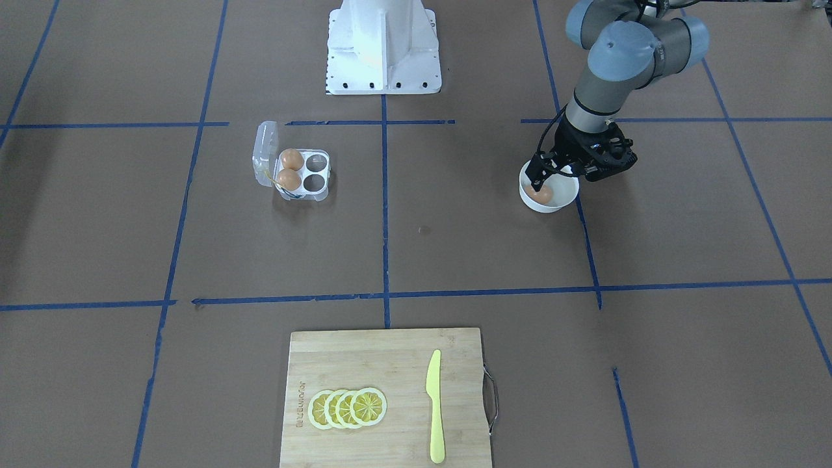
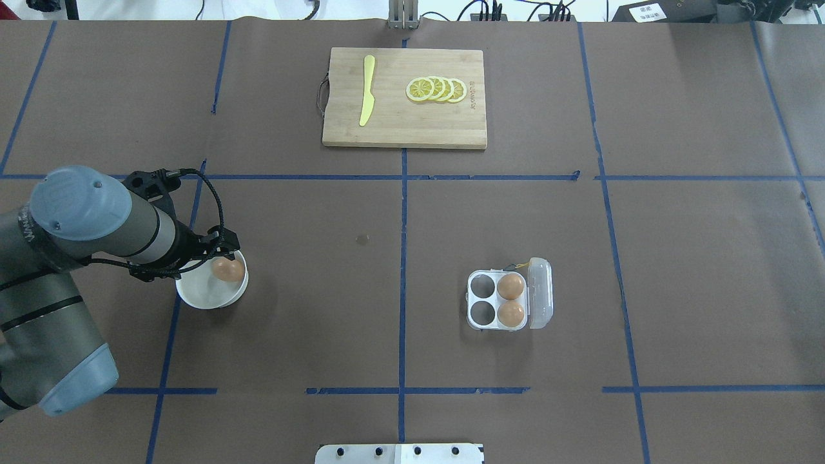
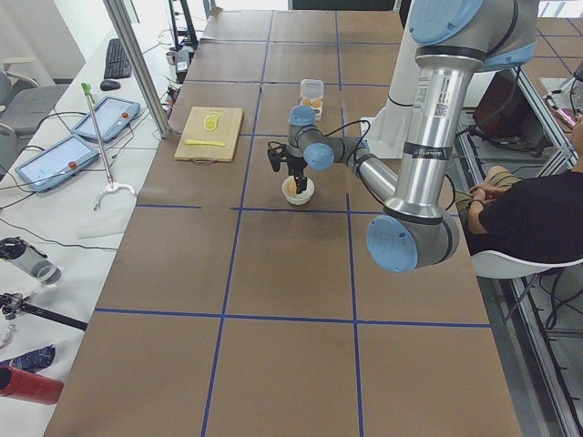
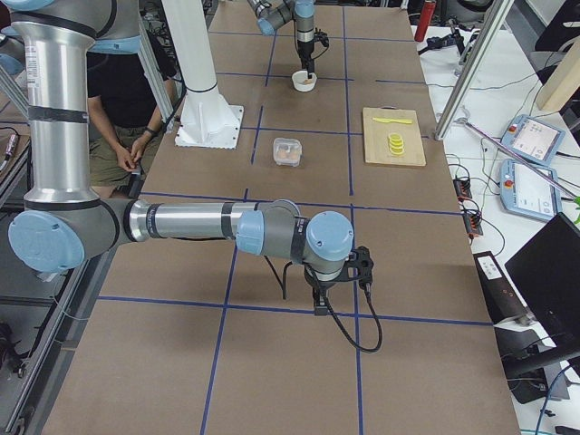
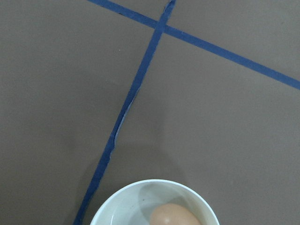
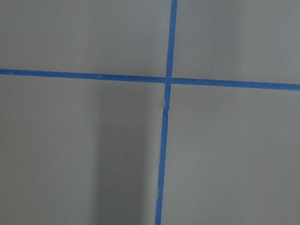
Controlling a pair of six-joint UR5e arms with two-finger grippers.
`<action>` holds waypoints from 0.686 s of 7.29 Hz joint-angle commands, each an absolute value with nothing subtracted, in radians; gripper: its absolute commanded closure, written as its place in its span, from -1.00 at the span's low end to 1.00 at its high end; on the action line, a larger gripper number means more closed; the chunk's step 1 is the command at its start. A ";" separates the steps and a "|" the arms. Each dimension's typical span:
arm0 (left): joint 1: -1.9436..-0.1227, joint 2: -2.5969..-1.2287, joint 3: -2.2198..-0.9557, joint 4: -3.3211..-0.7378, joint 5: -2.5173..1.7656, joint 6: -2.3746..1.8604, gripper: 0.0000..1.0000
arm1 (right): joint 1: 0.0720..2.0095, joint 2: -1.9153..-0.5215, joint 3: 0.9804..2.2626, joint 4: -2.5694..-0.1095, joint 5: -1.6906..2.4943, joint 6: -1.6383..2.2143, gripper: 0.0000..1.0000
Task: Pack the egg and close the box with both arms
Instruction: 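Move the left gripper over the white bowl and lower toward the egg, then close the left gripper around the brown egg in the bowl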
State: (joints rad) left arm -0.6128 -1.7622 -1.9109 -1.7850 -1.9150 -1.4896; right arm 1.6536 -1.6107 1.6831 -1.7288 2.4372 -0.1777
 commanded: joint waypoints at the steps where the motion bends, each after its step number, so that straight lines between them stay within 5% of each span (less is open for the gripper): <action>1: -0.609 -1.766 -1.902 -1.782 -1.914 -1.489 -0.99 | 1.654 -1.611 1.678 -1.729 2.436 -0.181 -1.00; 5: -0.594 -1.789 -1.881 -1.782 -1.913 -1.489 -0.99 | 1.654 -1.609 1.678 -1.729 2.436 -0.183 -1.00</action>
